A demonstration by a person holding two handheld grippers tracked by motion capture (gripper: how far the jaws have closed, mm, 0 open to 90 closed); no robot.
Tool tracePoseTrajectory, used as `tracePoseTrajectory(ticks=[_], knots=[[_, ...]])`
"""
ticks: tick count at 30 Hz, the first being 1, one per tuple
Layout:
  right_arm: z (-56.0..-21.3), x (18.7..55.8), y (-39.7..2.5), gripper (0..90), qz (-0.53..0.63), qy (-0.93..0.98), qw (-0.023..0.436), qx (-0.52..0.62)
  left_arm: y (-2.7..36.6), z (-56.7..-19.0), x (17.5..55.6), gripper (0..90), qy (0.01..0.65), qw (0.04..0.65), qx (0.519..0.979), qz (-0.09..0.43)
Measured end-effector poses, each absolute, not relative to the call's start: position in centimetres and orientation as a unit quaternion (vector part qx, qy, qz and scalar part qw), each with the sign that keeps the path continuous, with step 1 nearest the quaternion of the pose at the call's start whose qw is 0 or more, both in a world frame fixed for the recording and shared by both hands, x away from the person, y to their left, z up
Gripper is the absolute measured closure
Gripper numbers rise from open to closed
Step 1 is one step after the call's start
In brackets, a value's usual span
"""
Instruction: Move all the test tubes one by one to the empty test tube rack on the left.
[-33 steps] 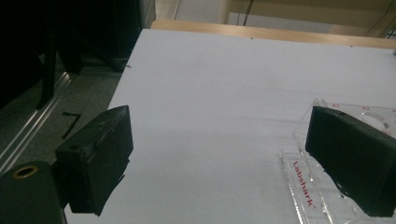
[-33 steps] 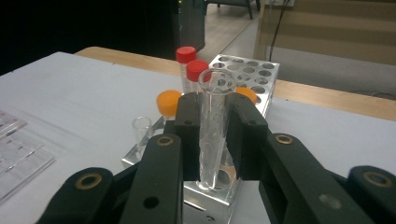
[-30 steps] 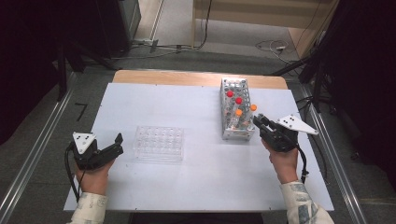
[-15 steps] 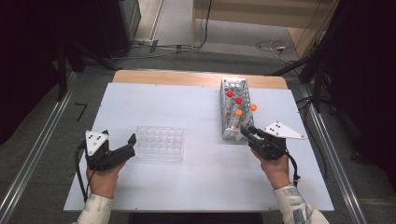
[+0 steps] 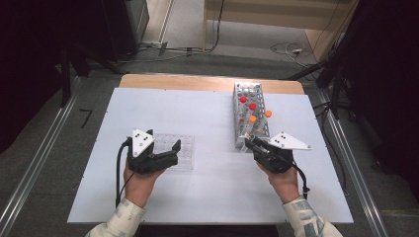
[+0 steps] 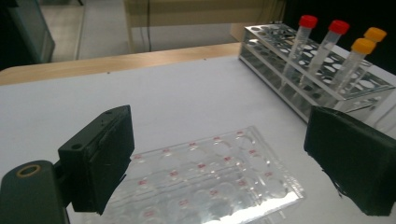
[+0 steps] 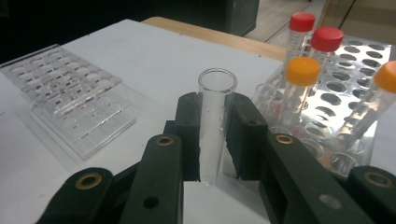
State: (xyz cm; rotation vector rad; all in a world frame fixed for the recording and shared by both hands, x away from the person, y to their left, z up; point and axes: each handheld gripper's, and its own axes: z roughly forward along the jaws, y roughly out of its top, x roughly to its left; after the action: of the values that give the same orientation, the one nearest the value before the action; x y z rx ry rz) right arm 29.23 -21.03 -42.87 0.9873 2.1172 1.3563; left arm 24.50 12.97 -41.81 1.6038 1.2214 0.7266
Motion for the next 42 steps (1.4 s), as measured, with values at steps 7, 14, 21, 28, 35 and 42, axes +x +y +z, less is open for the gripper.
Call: tracePoseTrajectory(ticks=[7, 14, 21, 28, 35, 42], knots=[[-43.6, 29.1, -19.9, 72.9, 0.482, 0.775, 0.21, 0.35, 10.9, -41.7, 25.2, 12.4, 0.484, 0.486, 0.674, 0.275], [-44.0, 28.9, -18.8, 72.9, 0.481, 0.783, 0.201, 0.339, 9.5, -41.6, 25.4, 15.3, 0.466, 0.49, 0.688, 0.264], [-44.5, 28.6, -17.4, 72.9, 0.477, 0.792, 0.198, 0.327, 7.7, -41.5, 25.7, 20.3, 0.443, 0.494, 0.713, 0.227], [-44.9, 28.3, -16.1, 72.9, 0.473, 0.799, 0.196, 0.316, 6.2, -41.0, 25.7, 39.0, 0.404, 0.512, 0.733, 0.194], [-44.6, 27.8, -14.9, 72.9, 0.478, 0.799, 0.202, 0.305, 4.8, -40.8, 26.1, 51.1, 0.383, 0.515, 0.749, 0.167], [-44.5, 27.3, -14.3, 72.9, 0.478, 0.802, 0.209, 0.29, 3.7, -41.1, 26.4, 58.9, 0.378, 0.511, 0.755, 0.16]])
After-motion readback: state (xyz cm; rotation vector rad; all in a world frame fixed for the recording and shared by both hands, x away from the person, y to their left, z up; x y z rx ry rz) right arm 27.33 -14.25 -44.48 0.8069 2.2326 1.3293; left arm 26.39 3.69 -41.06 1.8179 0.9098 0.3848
